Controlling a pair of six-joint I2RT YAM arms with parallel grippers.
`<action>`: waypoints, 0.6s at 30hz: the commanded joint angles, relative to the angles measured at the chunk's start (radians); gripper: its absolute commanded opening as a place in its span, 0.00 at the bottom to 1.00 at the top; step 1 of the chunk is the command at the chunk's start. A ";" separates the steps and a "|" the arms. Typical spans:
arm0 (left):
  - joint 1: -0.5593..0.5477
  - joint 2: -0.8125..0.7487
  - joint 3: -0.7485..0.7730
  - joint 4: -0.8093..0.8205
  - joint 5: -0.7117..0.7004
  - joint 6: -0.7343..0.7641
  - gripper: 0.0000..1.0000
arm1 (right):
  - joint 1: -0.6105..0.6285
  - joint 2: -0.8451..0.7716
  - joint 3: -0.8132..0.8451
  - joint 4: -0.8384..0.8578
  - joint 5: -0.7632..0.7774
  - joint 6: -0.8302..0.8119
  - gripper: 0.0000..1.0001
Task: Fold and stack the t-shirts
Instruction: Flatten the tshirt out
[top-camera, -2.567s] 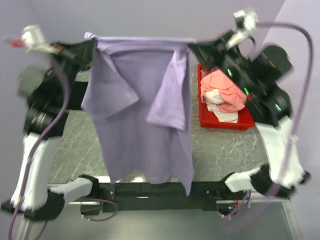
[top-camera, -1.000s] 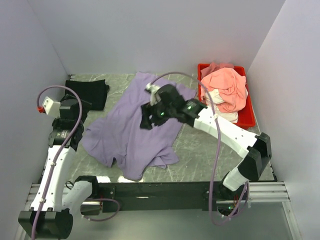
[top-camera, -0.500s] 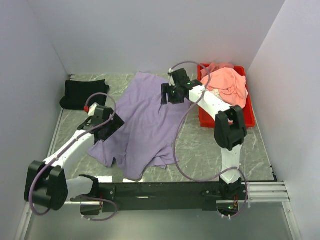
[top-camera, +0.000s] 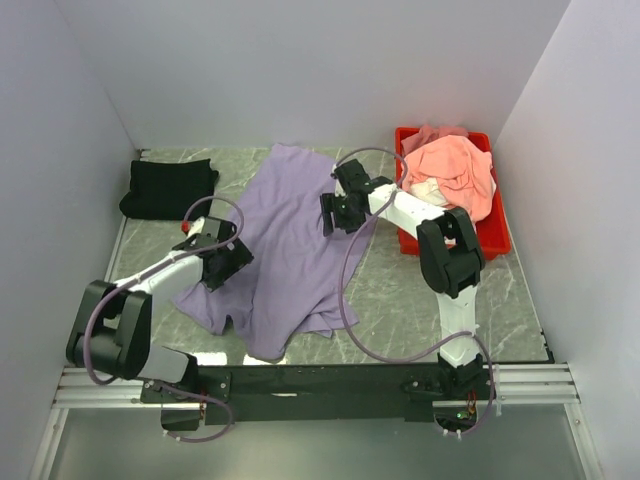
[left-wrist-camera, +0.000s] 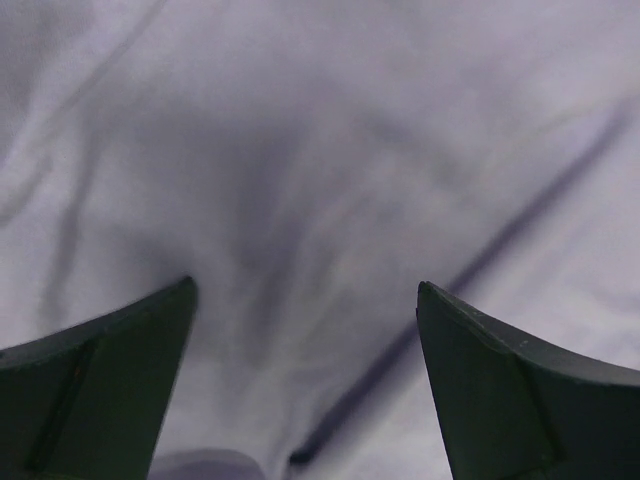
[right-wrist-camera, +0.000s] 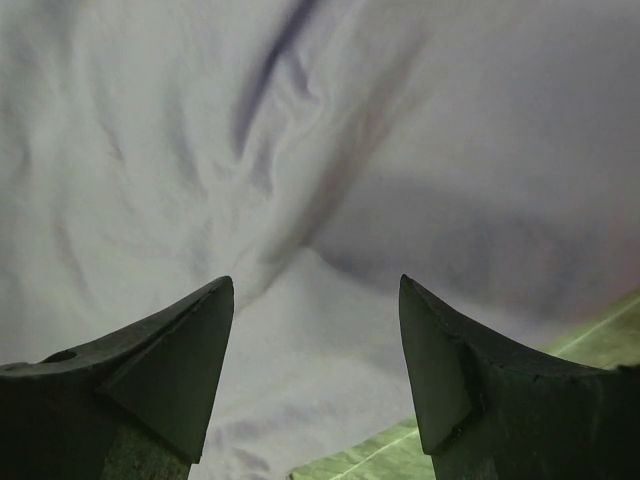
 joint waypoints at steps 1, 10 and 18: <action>-0.002 0.053 0.038 0.018 -0.054 0.020 1.00 | 0.015 0.000 -0.011 0.037 0.004 -0.015 0.74; 0.000 0.304 0.225 0.003 -0.100 0.052 0.99 | 0.066 -0.049 -0.158 0.083 -0.001 0.011 0.73; -0.008 0.499 0.423 0.004 -0.071 0.087 0.99 | 0.163 -0.218 -0.437 0.146 0.047 0.068 0.74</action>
